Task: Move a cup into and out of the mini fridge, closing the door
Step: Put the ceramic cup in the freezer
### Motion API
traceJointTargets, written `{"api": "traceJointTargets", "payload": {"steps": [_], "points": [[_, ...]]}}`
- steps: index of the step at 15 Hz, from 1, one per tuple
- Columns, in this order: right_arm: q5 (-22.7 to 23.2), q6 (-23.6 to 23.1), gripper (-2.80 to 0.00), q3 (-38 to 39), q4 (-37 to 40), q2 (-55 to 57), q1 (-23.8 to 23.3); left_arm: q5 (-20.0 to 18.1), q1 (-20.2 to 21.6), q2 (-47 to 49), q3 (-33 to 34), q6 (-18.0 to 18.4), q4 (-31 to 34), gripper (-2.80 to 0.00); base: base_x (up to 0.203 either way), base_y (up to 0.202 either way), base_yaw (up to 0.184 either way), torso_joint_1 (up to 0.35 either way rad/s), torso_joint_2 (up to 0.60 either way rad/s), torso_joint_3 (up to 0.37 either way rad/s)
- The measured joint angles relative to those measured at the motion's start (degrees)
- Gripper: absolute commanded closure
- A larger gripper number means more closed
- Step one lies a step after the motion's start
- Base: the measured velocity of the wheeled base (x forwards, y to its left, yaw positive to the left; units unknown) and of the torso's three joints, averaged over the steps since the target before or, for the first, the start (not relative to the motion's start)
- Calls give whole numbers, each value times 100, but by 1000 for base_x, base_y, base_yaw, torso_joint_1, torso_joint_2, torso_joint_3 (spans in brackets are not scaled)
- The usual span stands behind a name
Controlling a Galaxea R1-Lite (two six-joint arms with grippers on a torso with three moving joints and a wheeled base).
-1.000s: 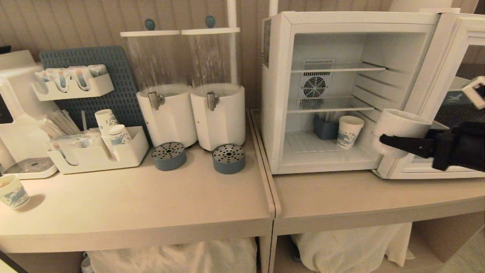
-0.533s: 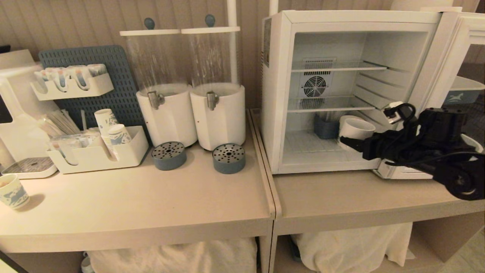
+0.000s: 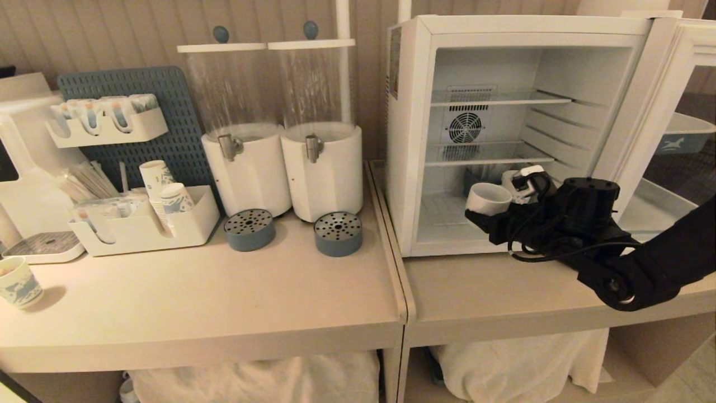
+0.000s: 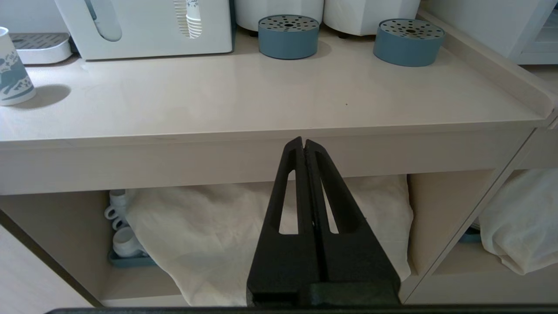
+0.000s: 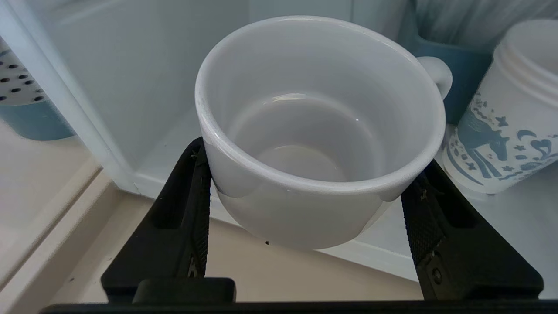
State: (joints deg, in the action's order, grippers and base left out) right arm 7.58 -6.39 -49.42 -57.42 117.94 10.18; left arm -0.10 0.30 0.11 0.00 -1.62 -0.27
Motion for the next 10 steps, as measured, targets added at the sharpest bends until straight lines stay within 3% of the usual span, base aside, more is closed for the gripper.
{"api": "traceJointTargets", "payload": {"steps": [10], "points": [[-499,5,0,-876,-80,1031,235,8,2,0,0,-10,-2,0,0,0,0,0,0,0]]}}
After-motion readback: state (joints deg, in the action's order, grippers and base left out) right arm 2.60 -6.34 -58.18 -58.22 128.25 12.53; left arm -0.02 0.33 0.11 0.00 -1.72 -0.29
